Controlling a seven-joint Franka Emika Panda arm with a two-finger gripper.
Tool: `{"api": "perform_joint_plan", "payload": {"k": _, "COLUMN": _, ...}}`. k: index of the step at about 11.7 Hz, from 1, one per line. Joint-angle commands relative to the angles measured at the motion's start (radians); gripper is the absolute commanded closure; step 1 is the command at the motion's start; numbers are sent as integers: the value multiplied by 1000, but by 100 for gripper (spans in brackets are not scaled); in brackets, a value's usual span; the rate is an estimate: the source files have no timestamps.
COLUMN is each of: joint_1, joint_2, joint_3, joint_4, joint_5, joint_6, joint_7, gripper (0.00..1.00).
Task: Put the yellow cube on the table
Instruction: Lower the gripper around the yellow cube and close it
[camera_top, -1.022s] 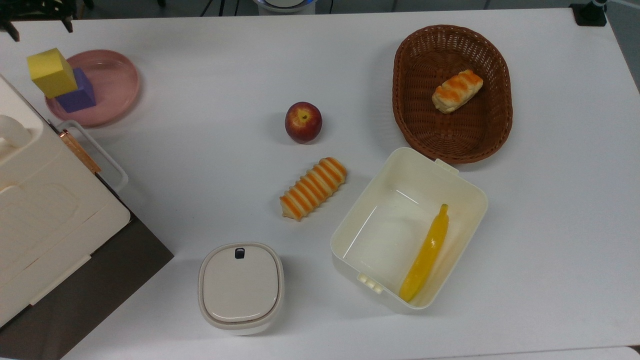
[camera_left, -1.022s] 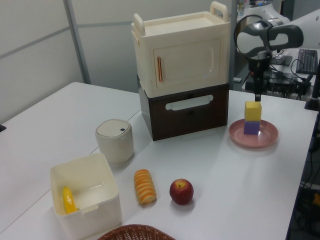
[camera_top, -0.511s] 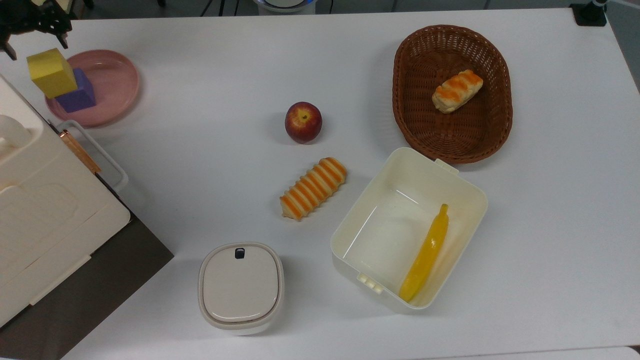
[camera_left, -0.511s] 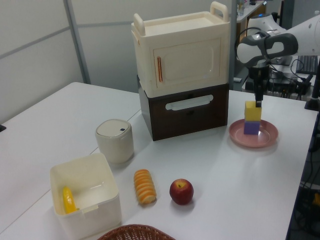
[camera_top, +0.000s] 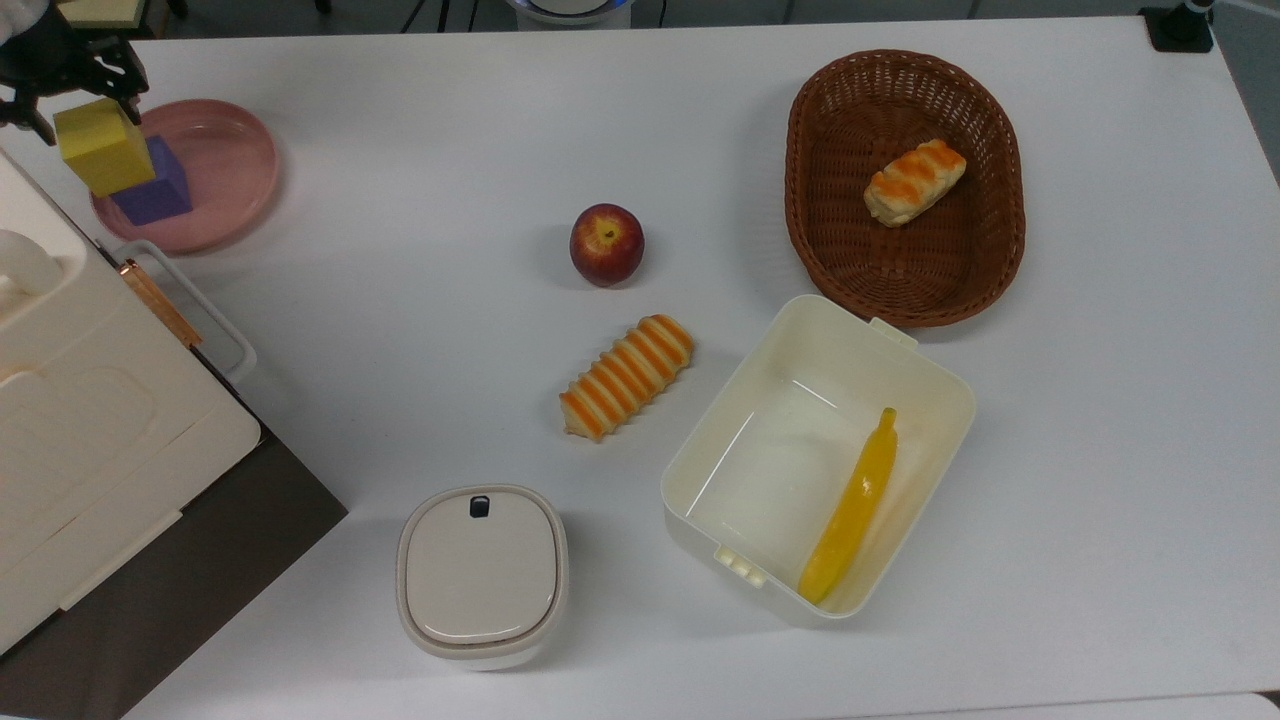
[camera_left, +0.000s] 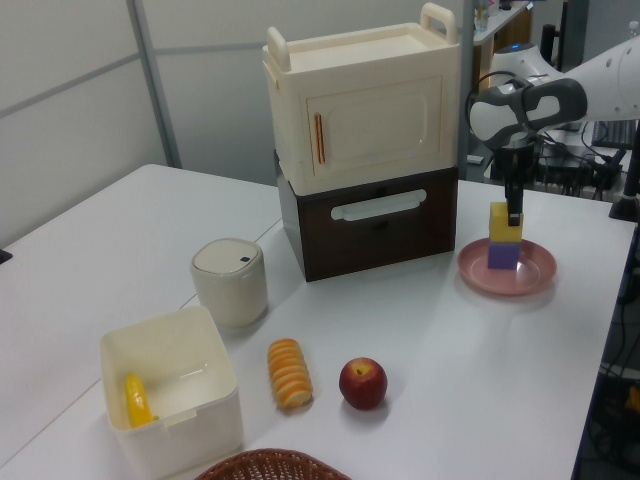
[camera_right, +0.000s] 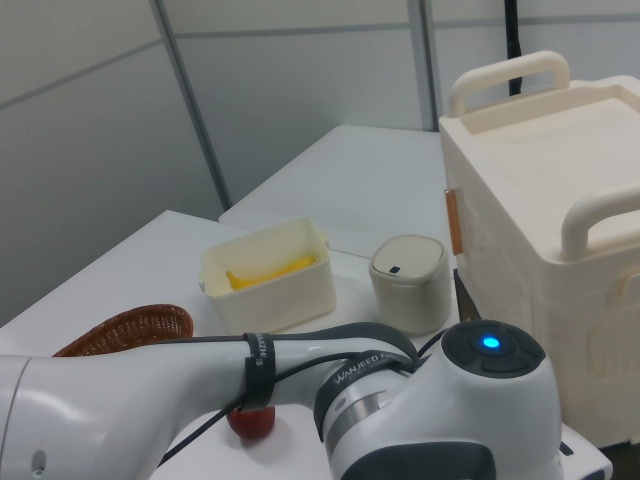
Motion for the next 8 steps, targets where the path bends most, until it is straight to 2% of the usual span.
{"api": "perform_joint_plan", "payload": {"k": 1, "joint_1": 1, "joint_2": 3, "joint_3": 4, "joint_4": -12, "joint_5": 15, "joint_6": 17, "joint_7": -25, "gripper": 45}}
{"api": "perform_joint_plan", "payload": {"k": 5, "joint_1": 29, "joint_2": -69, "joint_3": 24, "joint_4": -7, "joint_5": 15, "joint_6": -62, "joint_7": 3, "gripper": 44}}
{"api": "perform_joint_plan", "payload": {"k": 6, "joint_1": 35, "joint_2": -98, "joint_3": 45, "joint_4": -10, "joint_5": 17, "joint_6": -78, "joint_7": 50, "gripper": 44}}
{"api": "perform_joint_plan", "payload": {"k": 8, "joint_1": 40, "joint_2": -123, "joint_3": 120, "joint_4": -10, "joint_5": 15, "joint_6": -99, "joint_7": 145, "gripper": 43}}
